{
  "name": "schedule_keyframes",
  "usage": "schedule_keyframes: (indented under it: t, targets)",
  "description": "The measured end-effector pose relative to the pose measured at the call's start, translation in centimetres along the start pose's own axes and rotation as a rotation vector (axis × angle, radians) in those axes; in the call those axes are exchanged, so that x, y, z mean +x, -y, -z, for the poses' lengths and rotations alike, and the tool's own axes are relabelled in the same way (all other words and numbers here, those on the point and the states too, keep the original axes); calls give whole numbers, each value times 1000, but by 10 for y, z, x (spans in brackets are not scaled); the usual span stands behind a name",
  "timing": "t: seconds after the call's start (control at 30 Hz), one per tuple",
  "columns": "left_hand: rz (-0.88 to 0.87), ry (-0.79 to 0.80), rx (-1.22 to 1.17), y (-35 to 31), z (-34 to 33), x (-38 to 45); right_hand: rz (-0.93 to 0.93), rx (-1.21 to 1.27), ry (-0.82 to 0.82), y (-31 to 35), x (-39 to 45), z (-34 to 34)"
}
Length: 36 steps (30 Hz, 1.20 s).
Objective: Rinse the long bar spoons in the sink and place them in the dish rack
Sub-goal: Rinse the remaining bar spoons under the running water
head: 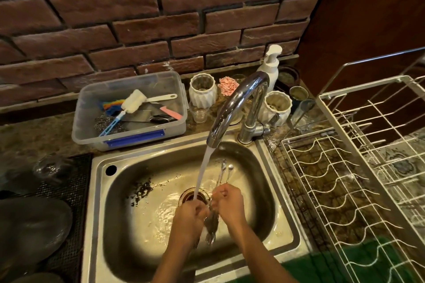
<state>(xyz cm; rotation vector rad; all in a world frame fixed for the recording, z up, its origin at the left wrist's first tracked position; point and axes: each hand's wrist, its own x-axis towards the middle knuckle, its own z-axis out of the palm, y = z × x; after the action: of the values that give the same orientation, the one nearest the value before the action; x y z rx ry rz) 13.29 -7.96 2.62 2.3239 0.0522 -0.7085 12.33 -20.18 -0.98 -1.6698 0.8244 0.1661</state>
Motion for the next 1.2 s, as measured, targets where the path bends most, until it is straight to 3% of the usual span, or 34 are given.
schedule_keyframes:
  t: [0.27, 0.47, 0.7, 0.97, 1.2]
  targets:
    - [115, 69, 13, 60, -12, -19, -172, -289, -104, -44, 61, 17]
    - [117, 45, 45, 76, -15, -27, -175, -512, -132, -65, 84, 6]
    - [143, 38, 78, 77, -14, -28, -212, -457, -188, -75, 92, -7]
    - [124, -24, 93, 73, -3, -48, -156, -440, -115, -72, 79, 11]
    - [-41, -202, 281, 85, -10, -87, -48, -416, -68, -57, 40, 38]
